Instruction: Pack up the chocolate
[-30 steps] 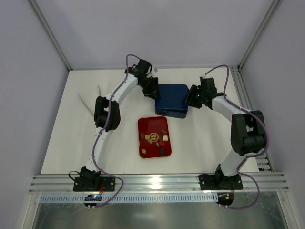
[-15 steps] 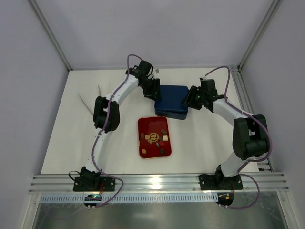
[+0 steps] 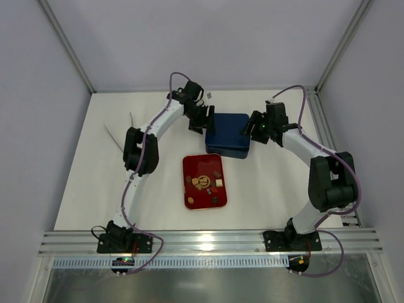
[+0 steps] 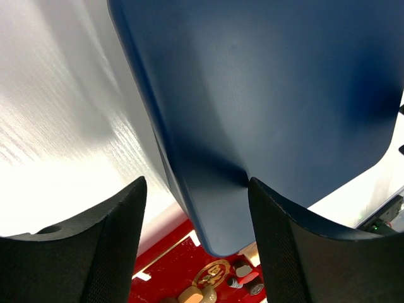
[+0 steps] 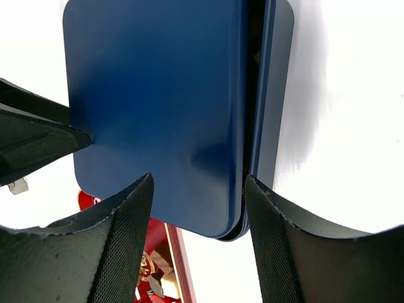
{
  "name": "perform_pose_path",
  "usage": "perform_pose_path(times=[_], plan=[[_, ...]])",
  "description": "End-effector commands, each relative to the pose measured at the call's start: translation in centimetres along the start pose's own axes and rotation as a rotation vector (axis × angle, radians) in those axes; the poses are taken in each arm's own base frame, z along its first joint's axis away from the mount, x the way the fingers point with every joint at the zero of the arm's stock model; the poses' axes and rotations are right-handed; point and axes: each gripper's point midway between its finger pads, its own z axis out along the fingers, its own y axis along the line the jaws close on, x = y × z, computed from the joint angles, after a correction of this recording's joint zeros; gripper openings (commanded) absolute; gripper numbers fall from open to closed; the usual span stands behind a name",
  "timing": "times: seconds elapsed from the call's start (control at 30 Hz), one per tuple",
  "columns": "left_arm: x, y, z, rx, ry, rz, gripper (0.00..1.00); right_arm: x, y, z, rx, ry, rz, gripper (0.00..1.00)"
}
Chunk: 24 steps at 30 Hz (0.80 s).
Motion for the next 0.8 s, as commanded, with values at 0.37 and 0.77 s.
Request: perform_pose_path(times=[0.37,0.77], plan=[[-6.4,-2.1,-5.1,0.115,-0.237,-0.001,0.74,-4.1,0.5,0.2,-0.006,-0.065,-0.003,0.67],[-10.7,-0.9,-3.5,0.318,-0.339,-0.158,0.75,-5.4,-0.8,2.8,-0.006,-0.06,0.049,0.77]])
